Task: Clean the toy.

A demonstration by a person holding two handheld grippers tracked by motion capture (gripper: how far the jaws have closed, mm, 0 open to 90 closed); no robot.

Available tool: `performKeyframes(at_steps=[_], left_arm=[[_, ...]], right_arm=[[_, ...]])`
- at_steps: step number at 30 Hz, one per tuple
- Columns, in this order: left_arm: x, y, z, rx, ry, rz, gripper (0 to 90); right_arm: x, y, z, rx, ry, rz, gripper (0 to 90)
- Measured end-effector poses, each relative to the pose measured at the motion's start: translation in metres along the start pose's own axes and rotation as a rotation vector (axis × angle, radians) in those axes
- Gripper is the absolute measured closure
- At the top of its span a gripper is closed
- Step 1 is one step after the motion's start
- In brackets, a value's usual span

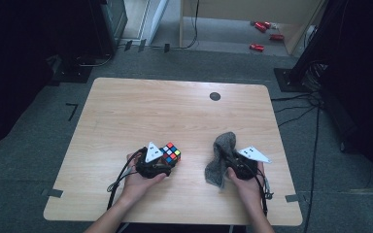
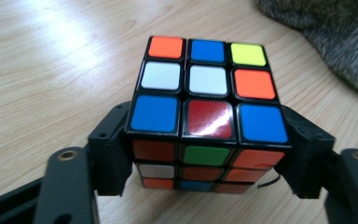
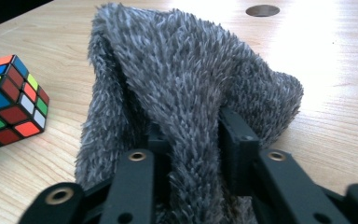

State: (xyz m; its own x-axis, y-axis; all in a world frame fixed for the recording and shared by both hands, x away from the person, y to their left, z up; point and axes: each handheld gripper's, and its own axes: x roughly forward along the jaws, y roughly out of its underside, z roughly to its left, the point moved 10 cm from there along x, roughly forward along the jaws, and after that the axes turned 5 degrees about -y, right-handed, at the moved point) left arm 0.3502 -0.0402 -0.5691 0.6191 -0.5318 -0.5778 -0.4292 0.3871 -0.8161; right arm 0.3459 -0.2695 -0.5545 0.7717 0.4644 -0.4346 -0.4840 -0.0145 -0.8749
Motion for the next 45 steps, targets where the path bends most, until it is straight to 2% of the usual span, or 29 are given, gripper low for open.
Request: performKeyframes(at_steps=[1, 2, 3, 6, 10, 12, 13, 15, 18, 23, 27, 33, 34, 35, 45], left_arm=[[-0.003, -0.002, -0.001, 0.013, -0.005, -0.005, 22.6], [-0.005, -0.003, 0.000, 0.015, -0.012, -0.007, 18.6], [-0.007, -0.004, 0.000, 0.010, -0.012, -0.011, 15.4], [-0.017, -0.008, 0.000, 0.016, -0.006, -0.028, 10.0], [-0.032, -0.011, 0.006, 0.001, -0.001, -0.034, 6.5], [-0.036, -0.012, 0.008, -0.013, 0.008, -0.034, 5.2], [-0.044, -0.014, 0.011, -0.047, 0.013, -0.044, 3.5], [-0.050, -0.017, 0.015, -0.065, 0.014, -0.051, 3.5], [-0.056, -0.011, 0.023, -0.042, -0.024, -0.020, 3.5], [-0.069, -0.001, 0.039, -0.066, -0.047, -0.012, 3.2], [-0.082, 0.011, 0.055, -0.072, -0.071, -0.001, 3.0], [-0.098, 0.037, 0.085, -0.117, -0.143, 0.037, 3.0], [-0.098, 0.037, 0.085, -0.117, -0.143, 0.037, 3.0], [-0.102, 0.045, 0.093, -0.132, -0.151, 0.048, 3.0], [-0.116, 0.077, 0.119, -0.175, -0.193, 0.087, 3.0]], right_arm=[[-0.001, -0.001, 0.000, 0.000, -0.002, -0.005, 59.8], [-0.001, -0.002, 0.000, -0.007, 0.002, -0.009, 53.4], [-0.001, -0.003, 0.000, -0.019, 0.011, -0.012, 43.3], [-0.004, -0.006, 0.002, -0.051, 0.029, 0.008, 20.6], [-0.012, -0.013, 0.009, -0.079, -0.022, 0.016, 7.0], [-0.016, -0.012, 0.010, -0.096, -0.046, 0.041, 1.3], [-0.017, -0.010, 0.010, -0.106, -0.056, 0.058, 0.0], [-0.024, -0.007, 0.006, -0.122, -0.060, 0.085, 0.0], [-0.036, -0.006, -0.003, -0.138, -0.043, 0.099, 0.0], [-0.056, -0.006, -0.016, -0.123, -0.023, 0.083, 0.0], [-0.068, 0.001, -0.025, -0.131, 0.002, 0.089, 0.0], [-0.084, 0.014, -0.043, -0.111, 0.042, 0.101, 0.0], [-0.085, 0.017, -0.046, -0.106, 0.047, 0.104, 0.0], [-0.087, 0.020, -0.049, -0.102, 0.053, 0.110, 0.0], [-0.097, 0.050, -0.074, -0.059, 0.111, 0.157, 0.0]])
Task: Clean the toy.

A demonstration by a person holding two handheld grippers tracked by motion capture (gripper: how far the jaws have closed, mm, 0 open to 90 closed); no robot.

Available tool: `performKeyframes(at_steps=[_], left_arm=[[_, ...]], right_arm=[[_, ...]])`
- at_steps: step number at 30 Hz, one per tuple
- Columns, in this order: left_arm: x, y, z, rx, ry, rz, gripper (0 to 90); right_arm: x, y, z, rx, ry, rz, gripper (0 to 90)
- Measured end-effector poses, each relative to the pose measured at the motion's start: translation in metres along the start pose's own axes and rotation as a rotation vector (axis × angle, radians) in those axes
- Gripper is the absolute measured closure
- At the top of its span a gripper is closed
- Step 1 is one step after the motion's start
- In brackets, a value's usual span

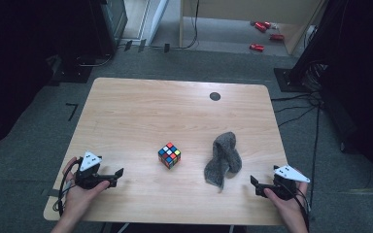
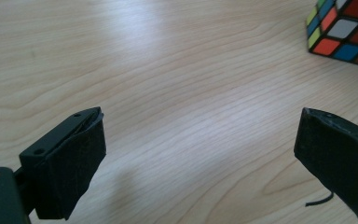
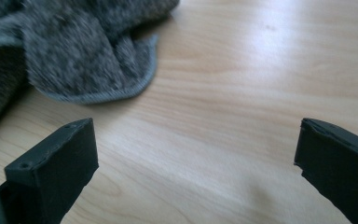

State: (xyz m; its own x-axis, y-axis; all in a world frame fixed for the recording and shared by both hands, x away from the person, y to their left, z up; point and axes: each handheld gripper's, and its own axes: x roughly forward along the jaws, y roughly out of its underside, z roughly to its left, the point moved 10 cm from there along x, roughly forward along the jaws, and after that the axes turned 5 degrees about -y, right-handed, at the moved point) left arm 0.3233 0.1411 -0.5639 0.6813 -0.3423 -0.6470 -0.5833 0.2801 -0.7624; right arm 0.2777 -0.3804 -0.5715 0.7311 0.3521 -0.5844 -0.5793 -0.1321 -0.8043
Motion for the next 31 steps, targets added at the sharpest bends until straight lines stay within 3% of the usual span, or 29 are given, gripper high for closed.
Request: performKeyframes(at_steps=[3, 7, 12, 14, 17, 20, 31], left_arm=[[0.001, 0.006, 0.007, -0.005, -0.023, 0.017, 3.0], [0.004, 0.011, 0.009, -0.018, -0.020, 0.039, 3.1], [0.009, 0.019, 0.010, -0.007, -0.030, 0.082, 3.1], [0.011, 0.022, 0.010, -0.016, -0.016, 0.098, 3.1], [0.011, 0.022, 0.011, -0.014, -0.031, 0.098, 3.1], [0.013, 0.025, 0.009, 0.047, -0.078, 0.109, 3.1], [0.015, 0.023, 0.007, 0.043, -0.079, 0.109, 2.8]], right_arm=[[0.002, 0.008, -0.006, 0.028, 0.013, 0.021, 0.0], [0.003, 0.015, -0.013, 0.059, 0.043, 0.049, 0.0], [0.004, 0.021, -0.014, 0.036, 0.080, 0.094, 0.0], [0.005, 0.024, -0.014, 0.015, 0.095, 0.133, 0.0], [0.006, 0.025, -0.014, 0.022, 0.086, 0.136, 0.0], [0.006, 0.025, -0.014, 0.031, 0.067, 0.142, 0.0], [0.006, 0.025, -0.014, 0.031, 0.068, 0.143, 0.0]])
